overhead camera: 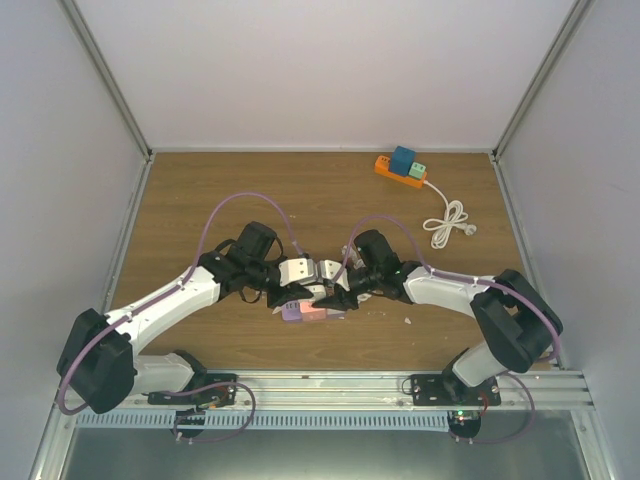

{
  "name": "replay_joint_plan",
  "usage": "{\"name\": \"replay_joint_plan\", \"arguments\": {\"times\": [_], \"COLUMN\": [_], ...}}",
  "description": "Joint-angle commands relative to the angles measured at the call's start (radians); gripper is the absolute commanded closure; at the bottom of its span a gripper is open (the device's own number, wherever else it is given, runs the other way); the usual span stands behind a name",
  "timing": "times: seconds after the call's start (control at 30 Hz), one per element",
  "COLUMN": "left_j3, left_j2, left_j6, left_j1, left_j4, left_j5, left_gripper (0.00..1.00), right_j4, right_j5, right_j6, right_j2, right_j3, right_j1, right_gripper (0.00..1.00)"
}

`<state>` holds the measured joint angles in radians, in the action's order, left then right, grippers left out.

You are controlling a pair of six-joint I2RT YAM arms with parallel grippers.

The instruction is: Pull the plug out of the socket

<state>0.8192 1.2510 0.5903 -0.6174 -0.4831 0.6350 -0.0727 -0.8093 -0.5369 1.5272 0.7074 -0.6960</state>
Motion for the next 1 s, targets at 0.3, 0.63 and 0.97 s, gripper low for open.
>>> {"name": "replay_joint_plan", "arguments": {"times": [0.3,0.63,0.97], "left_j3": [0.082,0.082,0.05], "left_j2": [-0.038,-0.055,-0.096], "left_j6": [-0.034,-0.011,0.005], "left_j1": [-0.001,0.011,0.022], "left_j4": [0.048,0.018,-0.017], "left_j5": [0.099,0.088,0.059], "left_gripper": [1.0,1.0,1.0], "right_j4": [0.021,0.025,0.017], "right_j5": [0.076,0.075,0.051], "right_j6": [-0.048,-0.048,-0.04], "right_j2": [0.043,0.041,0.007], "right_j3": [-0.021,-0.023,-0.025], "right_j1": [-0.011,-0.011,-0.012], "right_gripper": [0.5,0.5,0.38]}}
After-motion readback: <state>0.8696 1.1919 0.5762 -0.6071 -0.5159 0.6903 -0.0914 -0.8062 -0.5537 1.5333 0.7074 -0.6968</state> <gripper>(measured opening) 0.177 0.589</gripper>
